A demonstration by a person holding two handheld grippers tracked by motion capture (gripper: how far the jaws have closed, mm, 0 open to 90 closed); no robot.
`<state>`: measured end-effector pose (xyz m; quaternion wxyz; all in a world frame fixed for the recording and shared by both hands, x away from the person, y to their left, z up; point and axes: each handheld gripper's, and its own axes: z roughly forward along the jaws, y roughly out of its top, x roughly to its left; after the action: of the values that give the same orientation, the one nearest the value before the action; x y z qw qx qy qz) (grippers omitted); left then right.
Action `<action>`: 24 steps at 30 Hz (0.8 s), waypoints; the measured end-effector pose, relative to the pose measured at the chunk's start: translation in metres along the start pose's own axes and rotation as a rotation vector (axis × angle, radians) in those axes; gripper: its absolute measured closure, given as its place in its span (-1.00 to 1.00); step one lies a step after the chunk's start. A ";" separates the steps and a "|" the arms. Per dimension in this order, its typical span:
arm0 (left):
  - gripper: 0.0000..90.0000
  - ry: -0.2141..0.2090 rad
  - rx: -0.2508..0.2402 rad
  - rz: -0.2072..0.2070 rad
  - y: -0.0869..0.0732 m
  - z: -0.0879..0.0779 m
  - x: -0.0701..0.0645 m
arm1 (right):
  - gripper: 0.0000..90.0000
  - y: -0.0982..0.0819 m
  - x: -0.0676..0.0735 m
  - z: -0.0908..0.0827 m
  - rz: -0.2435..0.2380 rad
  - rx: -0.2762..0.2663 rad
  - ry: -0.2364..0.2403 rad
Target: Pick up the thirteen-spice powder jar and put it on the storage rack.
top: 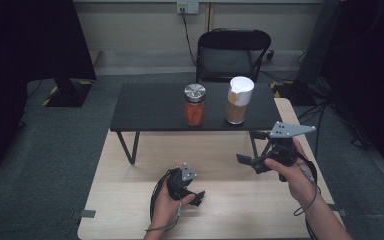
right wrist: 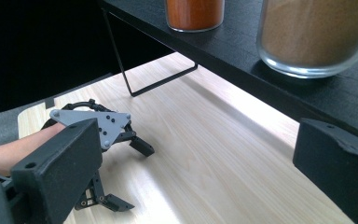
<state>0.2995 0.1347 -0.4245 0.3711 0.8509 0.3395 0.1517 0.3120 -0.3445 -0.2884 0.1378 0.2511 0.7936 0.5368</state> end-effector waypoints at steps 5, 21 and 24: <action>-1.00 0.000 0.000 0.000 0.000 0.000 0.000 | -0.99 -0.005 0.000 -0.001 0.003 0.001 0.002; -1.00 0.000 0.000 -0.001 0.000 0.000 0.000 | -0.99 -0.028 0.001 -0.005 0.015 -0.008 -0.006; -1.00 -0.002 0.001 -0.003 0.000 0.000 0.000 | -0.99 -0.033 0.001 -0.006 0.022 -0.008 -0.007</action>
<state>0.2996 0.1348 -0.4246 0.3715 0.8506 0.3405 0.1502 0.3002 -0.3585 -0.3168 0.1356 0.2610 0.7882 0.5406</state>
